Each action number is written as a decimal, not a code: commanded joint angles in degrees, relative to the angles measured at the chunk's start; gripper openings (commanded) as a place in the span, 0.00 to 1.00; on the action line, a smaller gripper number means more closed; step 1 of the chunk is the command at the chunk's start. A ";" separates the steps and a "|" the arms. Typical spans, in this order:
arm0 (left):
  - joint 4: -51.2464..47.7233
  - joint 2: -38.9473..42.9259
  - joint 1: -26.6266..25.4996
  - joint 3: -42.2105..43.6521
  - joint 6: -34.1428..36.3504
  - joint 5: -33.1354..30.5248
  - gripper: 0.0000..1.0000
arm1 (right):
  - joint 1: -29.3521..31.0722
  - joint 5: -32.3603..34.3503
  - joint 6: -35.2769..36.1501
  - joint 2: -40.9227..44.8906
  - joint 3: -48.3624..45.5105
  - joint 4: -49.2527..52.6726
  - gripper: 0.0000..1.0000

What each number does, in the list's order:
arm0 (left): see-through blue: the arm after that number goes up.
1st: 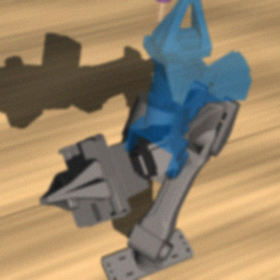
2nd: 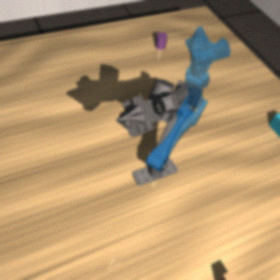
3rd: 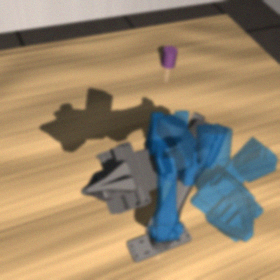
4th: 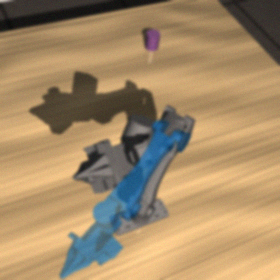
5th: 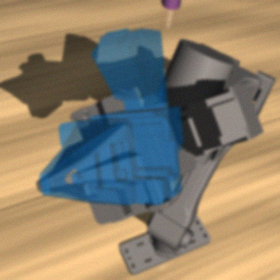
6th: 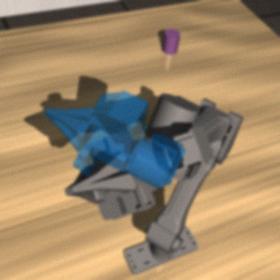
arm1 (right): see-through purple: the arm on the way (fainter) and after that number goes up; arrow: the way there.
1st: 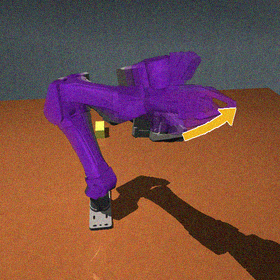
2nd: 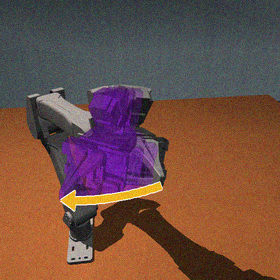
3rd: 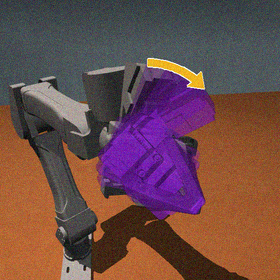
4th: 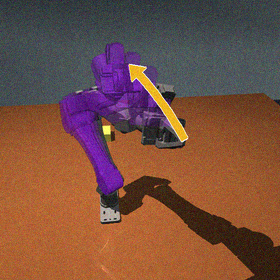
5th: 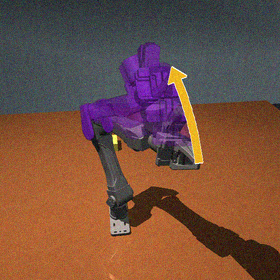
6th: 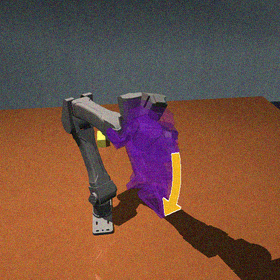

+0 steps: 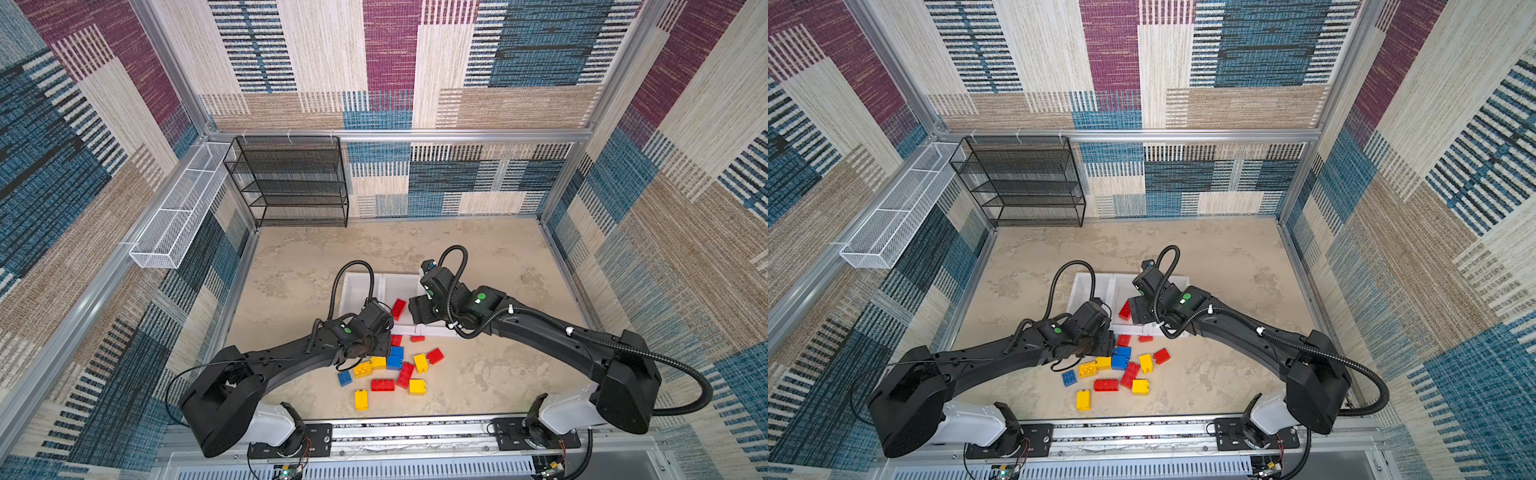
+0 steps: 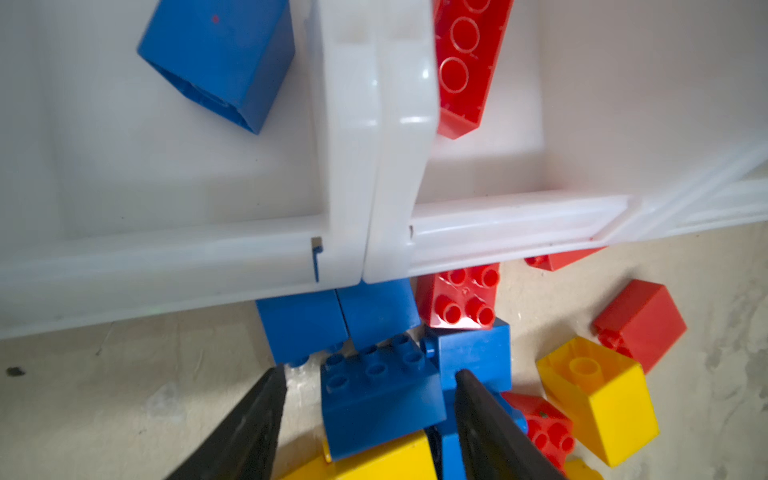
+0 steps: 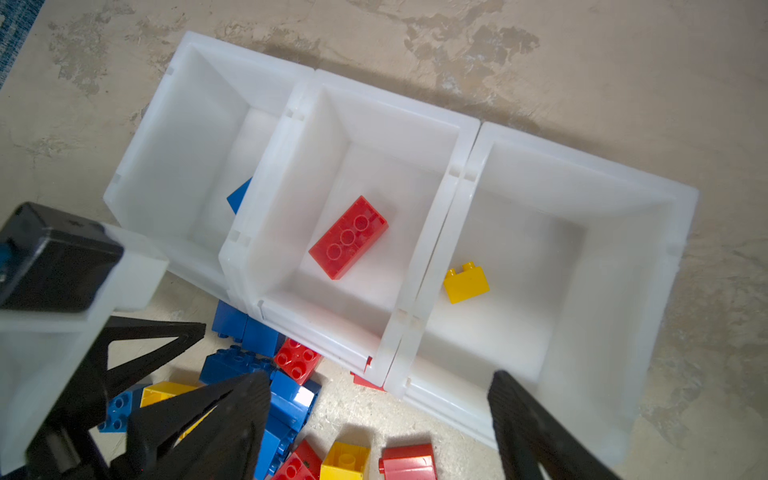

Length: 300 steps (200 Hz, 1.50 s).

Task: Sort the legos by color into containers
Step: 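Grasp another blue brick from the pile with the left gripper, then carry the blue brick over the blue compartment and release it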

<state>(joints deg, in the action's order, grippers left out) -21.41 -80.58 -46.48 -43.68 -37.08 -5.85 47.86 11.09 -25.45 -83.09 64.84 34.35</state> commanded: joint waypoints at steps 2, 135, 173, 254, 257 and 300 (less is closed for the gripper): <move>-1.88 -1.96 -0.80 -1.86 1.04 -1.89 0.67 | -0.07 0.57 -0.70 0.74 -0.58 -0.60 0.85; -7.58 -6.28 -3.44 -4.88 -1.40 -4.88 0.63 | -0.20 -0.20 -0.66 1.55 -2.82 -1.21 0.86; -7.64 -6.67 -3.51 -4.93 -1.50 -4.84 0.57 | -0.24 -0.20 -0.83 1.70 -3.13 -1.21 0.86; -9.71 0.52 -3.40 -4.33 -1.58 -6.78 0.46 | -0.25 0.19 -0.84 2.29 -2.98 -0.78 0.85; -9.92 0.99 -3.32 -4.52 -1.45 -7.14 0.46 | -0.22 0.30 -0.78 2.31 -3.03 -0.71 0.85; -11.56 7.86 3.17 -6.94 3.82 -8.30 0.44 | -0.26 0.46 -0.85 2.92 -3.11 -0.49 0.85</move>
<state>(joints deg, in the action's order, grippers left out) -31.51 -75.40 -46.57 -49.34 -37.19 -12.14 47.62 10.96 -25.67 -80.79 61.60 34.35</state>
